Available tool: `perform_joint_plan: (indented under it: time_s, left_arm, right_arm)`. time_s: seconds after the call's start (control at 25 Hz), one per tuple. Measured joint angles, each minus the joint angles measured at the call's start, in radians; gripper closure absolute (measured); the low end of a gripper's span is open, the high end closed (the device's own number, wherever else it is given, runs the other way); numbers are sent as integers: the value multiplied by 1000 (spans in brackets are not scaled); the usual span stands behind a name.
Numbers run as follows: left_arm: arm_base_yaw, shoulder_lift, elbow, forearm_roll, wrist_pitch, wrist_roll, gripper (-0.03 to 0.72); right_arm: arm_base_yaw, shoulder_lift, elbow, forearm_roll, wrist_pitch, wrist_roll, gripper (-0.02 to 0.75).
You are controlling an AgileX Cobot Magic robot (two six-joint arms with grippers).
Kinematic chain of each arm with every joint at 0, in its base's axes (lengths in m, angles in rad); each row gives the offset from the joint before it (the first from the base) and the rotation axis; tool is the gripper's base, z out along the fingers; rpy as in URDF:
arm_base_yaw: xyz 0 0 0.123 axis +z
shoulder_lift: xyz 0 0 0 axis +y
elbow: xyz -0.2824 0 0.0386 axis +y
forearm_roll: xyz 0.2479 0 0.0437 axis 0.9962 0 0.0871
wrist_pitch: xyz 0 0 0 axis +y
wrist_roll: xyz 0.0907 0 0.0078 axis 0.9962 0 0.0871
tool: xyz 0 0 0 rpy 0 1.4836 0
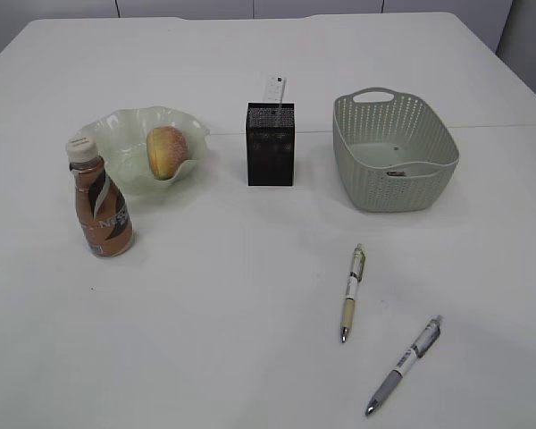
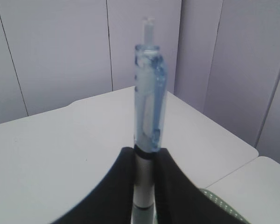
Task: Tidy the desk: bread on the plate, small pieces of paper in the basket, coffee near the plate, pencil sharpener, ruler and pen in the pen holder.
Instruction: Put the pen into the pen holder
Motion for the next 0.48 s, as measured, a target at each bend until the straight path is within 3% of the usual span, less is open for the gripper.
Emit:
perform_joint_plan:
  time_s: [0.48]
  left_arm:
    - [25,153,0,8,-153,0,614]
  right_arm:
    - [0,0,0,-38,0,2,271]
